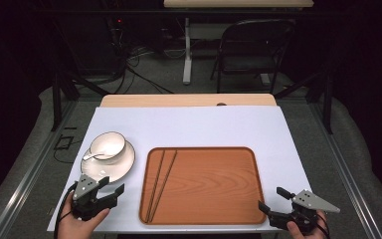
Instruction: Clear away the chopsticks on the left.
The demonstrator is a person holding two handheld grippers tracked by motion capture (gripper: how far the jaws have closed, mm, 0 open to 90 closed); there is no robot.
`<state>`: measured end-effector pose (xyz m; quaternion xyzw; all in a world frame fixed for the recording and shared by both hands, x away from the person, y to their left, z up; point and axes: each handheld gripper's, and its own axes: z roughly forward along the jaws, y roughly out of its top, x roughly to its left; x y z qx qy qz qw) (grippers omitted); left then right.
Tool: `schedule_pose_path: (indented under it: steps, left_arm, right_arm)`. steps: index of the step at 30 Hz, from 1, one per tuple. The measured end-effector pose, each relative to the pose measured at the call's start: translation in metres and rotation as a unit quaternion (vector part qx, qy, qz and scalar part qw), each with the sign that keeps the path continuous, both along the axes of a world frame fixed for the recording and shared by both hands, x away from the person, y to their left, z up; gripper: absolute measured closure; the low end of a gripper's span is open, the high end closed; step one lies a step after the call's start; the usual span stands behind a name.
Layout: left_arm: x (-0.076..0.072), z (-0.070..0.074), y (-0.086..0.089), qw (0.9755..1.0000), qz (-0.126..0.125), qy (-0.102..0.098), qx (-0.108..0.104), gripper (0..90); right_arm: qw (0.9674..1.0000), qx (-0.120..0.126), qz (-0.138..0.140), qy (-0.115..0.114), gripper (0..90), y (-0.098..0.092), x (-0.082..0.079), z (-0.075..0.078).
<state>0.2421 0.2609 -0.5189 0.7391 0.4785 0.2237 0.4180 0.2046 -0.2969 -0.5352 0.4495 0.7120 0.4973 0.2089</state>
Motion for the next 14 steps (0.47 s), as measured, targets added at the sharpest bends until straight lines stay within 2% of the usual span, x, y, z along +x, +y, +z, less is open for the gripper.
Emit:
schedule_pose_path:
  steps: [6, 14]
  left_arm:
    - [-0.004, -0.006, 0.005, 1.0, 0.003, -0.006, -0.007, 31.0]
    - [-0.009, -0.013, 0.006, 0.9999, 0.009, -0.007, -0.003, 29.7]
  right_arm:
    - [1.0, 0.0, 0.0, 0.0, 14.8, 0.0, 0.0, 0.0]
    - [1.0, 0.002, -0.002, 0.001, 14.8, -0.001, 0.0, 0.0]
